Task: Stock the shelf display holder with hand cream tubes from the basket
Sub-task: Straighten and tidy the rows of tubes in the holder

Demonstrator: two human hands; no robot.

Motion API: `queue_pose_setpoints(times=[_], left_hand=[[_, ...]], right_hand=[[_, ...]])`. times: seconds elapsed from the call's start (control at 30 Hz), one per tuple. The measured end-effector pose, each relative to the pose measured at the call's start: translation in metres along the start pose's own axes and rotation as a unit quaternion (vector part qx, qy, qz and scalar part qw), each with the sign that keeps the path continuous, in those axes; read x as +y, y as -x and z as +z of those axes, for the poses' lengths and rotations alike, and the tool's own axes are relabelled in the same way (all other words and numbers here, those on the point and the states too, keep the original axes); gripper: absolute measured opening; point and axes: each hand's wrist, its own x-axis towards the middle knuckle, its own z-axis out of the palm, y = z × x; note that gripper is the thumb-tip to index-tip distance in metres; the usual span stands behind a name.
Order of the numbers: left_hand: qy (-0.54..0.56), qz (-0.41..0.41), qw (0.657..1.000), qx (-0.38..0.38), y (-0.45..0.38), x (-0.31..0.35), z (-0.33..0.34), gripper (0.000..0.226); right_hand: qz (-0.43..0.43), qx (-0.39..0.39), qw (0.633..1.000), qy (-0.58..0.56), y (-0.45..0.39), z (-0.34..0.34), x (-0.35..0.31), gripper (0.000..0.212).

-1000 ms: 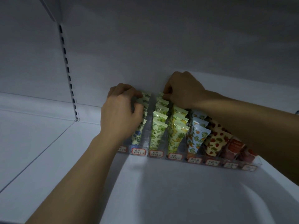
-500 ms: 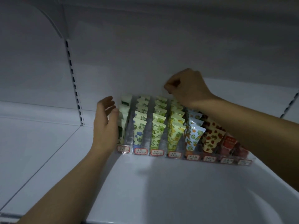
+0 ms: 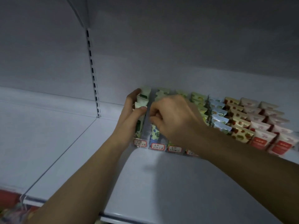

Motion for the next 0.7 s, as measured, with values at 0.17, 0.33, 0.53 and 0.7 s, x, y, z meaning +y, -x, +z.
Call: queue_pose_setpoints(times=[0.17, 0.33, 0.53, 0.7], left_hand=[[-0.006, -0.001, 1.000, 0.025, -0.006, -0.002, 0.000, 0.055], [-0.021, 0.002, 0.998, 0.059, -0.006, -0.001, 0.003, 0.030], [-0.059, 0.005, 0.996, 0.063, -0.005, 0.000, 0.004, 0.034], [-0.060, 0.007, 0.996, 0.065, -0.003, 0.003, 0.006, 0.034]], right_hand=[[0.007, 0.010, 1.000, 0.007, -0.008, 0.000, 0.002, 0.009], [0.045, -0.001, 0.999, 0.016, -0.013, 0.003, 0.006, 0.010], [0.044, 0.018, 0.993, -0.108, -0.003, 0.011, 0.012, 0.011], [0.034, -0.023, 0.995, -0.086, -0.012, 0.010, 0.013, 0.013]])
